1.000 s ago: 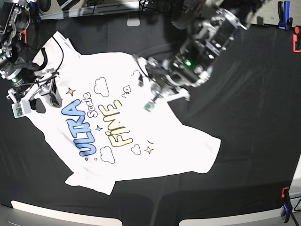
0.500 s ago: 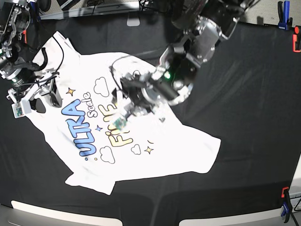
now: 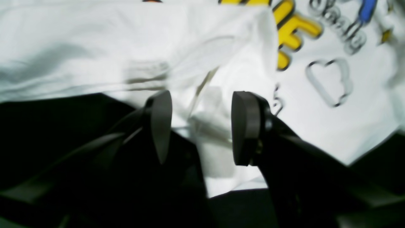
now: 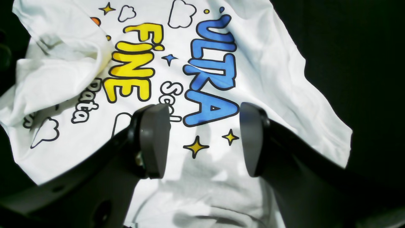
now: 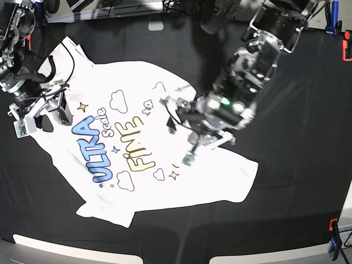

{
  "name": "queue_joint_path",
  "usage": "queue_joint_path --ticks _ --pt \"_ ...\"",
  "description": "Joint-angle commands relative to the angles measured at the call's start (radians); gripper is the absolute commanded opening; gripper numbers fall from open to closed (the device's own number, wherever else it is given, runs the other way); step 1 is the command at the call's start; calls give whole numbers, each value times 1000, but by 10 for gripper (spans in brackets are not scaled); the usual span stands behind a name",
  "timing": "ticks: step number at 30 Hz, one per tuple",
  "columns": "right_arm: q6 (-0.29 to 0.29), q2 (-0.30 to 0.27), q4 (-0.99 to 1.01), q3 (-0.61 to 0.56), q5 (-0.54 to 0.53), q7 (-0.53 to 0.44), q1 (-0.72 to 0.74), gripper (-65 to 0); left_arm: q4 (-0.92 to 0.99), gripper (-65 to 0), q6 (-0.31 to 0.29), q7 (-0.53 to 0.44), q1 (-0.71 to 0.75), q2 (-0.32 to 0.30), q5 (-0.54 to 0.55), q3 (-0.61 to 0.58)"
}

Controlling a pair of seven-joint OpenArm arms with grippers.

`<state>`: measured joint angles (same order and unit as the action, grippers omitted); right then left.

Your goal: Layout the t-shirt on the table in an organized manner, then fold the t-shirt properly

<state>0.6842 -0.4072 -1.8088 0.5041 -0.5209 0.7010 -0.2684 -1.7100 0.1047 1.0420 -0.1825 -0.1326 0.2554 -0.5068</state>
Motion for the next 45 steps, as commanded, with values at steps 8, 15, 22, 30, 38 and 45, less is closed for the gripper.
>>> queue_joint_path --ticks 8,15,22,30,38,45 --pt "0 -16 -18 6 -15 -19 8 -310 -18 -366 -103 -48 45 42 225 228" --pt "0 -16 -18 6 -14 -19 8 -310 -8 -366 -146 -128 117 135 261 291" --pt "0 -16 -18 6 -15 -18 8 -310 132 -366 -126 -205 115 137 259 291" --pt "0 -16 -18 6 -15 -19 8 -310 196 -366 -100 -151 113 138 328 291" --pt "0 -16 -18 6 -15 -19 8 -310 196 -366 -195 -177 114 138 408 289" --pt "0 -16 -18 6 -15 -19 8 -310 198 -366 -196 -184 117 138 388 289"
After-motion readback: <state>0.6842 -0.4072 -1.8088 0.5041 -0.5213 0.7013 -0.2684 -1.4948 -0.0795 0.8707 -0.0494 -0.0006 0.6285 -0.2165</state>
